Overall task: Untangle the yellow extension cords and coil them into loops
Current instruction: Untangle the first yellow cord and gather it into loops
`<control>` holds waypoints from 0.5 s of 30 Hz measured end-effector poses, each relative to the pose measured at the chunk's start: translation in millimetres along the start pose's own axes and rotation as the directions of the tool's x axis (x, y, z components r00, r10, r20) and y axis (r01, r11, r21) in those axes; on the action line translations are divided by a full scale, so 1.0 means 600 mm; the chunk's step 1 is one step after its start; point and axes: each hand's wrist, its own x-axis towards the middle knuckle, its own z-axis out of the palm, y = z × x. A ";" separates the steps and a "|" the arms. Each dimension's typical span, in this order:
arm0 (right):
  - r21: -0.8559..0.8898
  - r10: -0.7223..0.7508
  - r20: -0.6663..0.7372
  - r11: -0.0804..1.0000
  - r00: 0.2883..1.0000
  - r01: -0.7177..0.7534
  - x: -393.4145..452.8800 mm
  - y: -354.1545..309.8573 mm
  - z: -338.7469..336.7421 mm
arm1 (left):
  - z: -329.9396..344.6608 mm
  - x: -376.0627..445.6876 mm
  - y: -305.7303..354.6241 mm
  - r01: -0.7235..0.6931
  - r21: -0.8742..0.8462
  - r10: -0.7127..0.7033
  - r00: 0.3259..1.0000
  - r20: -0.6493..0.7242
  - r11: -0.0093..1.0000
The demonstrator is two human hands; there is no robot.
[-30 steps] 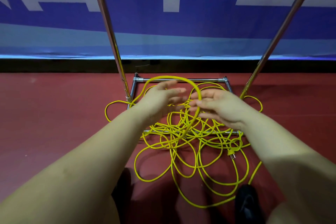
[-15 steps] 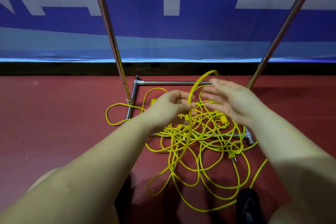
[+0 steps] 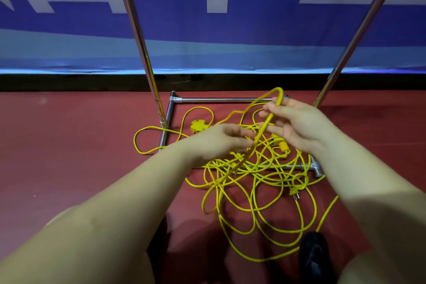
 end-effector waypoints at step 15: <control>-0.485 0.261 0.147 0.860 0.954 -0.160 -0.011 0.022 0.003 | -0.017 0.007 0.023 -0.177 -0.443 0.088 0.973 -0.214 0.879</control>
